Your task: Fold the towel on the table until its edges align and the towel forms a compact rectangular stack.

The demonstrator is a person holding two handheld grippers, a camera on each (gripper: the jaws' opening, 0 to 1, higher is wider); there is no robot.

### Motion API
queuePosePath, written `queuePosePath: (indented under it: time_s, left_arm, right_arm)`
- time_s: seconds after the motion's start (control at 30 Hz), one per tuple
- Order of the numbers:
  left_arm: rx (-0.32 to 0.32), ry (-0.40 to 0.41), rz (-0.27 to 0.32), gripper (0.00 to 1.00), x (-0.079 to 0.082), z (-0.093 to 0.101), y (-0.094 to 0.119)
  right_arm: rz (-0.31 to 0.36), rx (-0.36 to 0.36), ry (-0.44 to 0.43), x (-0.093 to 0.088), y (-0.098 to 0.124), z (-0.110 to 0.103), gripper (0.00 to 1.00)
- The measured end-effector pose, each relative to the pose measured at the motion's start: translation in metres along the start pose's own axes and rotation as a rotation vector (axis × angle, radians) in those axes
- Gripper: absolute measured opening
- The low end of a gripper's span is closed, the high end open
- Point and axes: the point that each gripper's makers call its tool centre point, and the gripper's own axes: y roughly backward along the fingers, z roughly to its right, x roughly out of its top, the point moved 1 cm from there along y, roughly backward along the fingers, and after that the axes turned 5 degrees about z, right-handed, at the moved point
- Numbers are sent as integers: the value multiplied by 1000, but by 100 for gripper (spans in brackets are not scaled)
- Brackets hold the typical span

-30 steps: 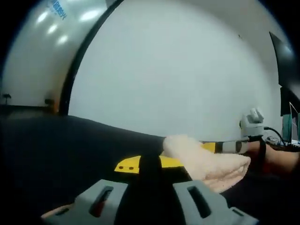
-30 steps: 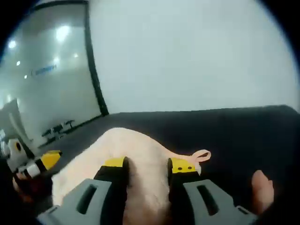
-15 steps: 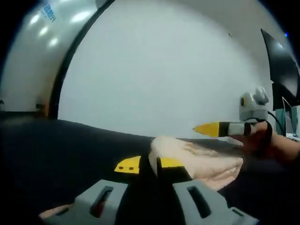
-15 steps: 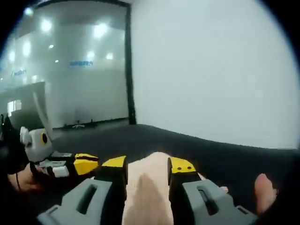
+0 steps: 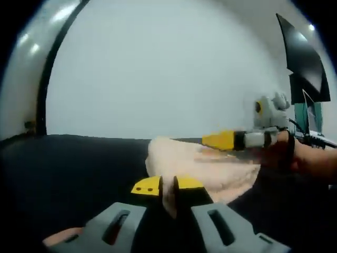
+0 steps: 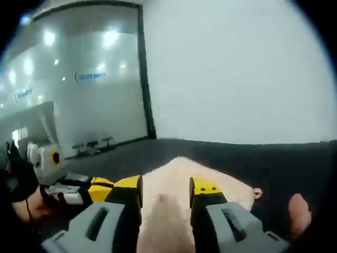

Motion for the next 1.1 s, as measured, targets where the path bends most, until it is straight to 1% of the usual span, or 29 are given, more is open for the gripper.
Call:
queuePosePath:
  time_s: [0.07,0.1,0.13,0.2,0.23,0.3,0.33,0.37,0.4,0.43,0.47,0.53,0.57,0.6,0.63,0.67,0.7,0.73,0.77,0.8,0.83,0.87,0.9,0.93,0.97,1.0,1.03,1.07,1.1]
  left_arm:
    - [-2,-4,-6,14,6,-5,-2]
    - [-37,16,29,14,19,5,-6]
    - [-45,-2,30,15,27,7,-11]
    - [-81,-59,21,16,38,10,-29]
    - [-127,-74,1,17,39,16,-43]
    - [-205,-81,-80,23,28,26,-70]
    - [-255,-143,-102,28,23,34,-81]
    - [-267,-201,-110,30,20,36,-91]
    - [-245,-275,-143,31,13,31,-101]
    - [-244,-302,-200,29,2,28,-108]
    - [-252,-259,-241,27,-8,28,-112]
    - [-228,-167,-319,26,-33,21,-113]
    - [-224,-147,-324,26,-40,20,-111]
    - [-198,-70,-308,25,-42,19,-111]
    - [-185,0,-263,25,-36,21,-105]
    - [-192,-34,-279,25,-36,21,-100]
    - [-213,-118,-274,25,-29,21,-97]
    - [-196,-155,-278,25,-16,19,-90]
    - [-161,-161,-278,26,-6,27,-73]
    - [-105,-114,-219,27,21,22,-62]
    - [-46,42,-202,27,34,12,-67]
    - [-2,150,-279,27,34,3,-56]
    - [-16,168,-335,28,33,-6,-42]
    - [-16,151,-371,33,30,-14,-36]
    - [-9,150,-435,36,21,-17,-33]
    - [-4,172,-510,36,8,-21,-26]
    - [-26,200,-555,33,-3,-24,-26]
    - [-62,292,-567,30,-8,-19,-25]
    - [-58,419,-541,30,-8,-17,-31]
  right_arm:
    - [-15,-39,68,-1,23,3,28]
    - [-15,-44,74,-5,32,0,27]
    - [-18,-53,74,-11,40,-4,26]
    - [-83,-45,98,-39,44,-13,26]
    - [-120,-45,138,-53,43,-13,26]
    - [-152,-54,184,-68,36,-9,27]
    - [-132,-59,219,-68,38,-9,26]
    - [-124,-59,244,-67,37,-10,26]
    - [-125,-63,240,-63,44,-14,26]
    - [-115,-59,242,-64,45,-12,26]
    - [-112,-59,234,-63,50,-21,26]
    - [-117,-70,148,-63,56,-24,26]
    - [-125,-72,122,-64,58,-24,26]
    - [-128,-70,113,-64,52,-22,26]
    - [-132,-72,106,-64,52,-21,25]
    - [-131,-70,101,-65,56,-22,25]
    - [-125,-54,92,-63,58,-24,27]
    - [-118,-20,67,-60,56,-24,28]
    - [-107,-6,-1,-52,61,-22,31]
    - [-104,-51,-123,-45,66,-7,33]
    - [-56,-91,-205,-30,74,5,32]
    - [7,-106,-255,-16,82,8,29]
    - [18,-223,-374,-10,92,39,29]
    - [-10,-256,-405,-13,95,48,29]
    - [-30,-233,-420,-14,93,49,29]
    - [-59,-253,-426,-19,86,59,33]
    - [-95,-279,-435,-25,82,65,36]
    - [-115,-286,-470,-30,74,67,36]
    - [-154,-307,-490,-38,69,69,36]
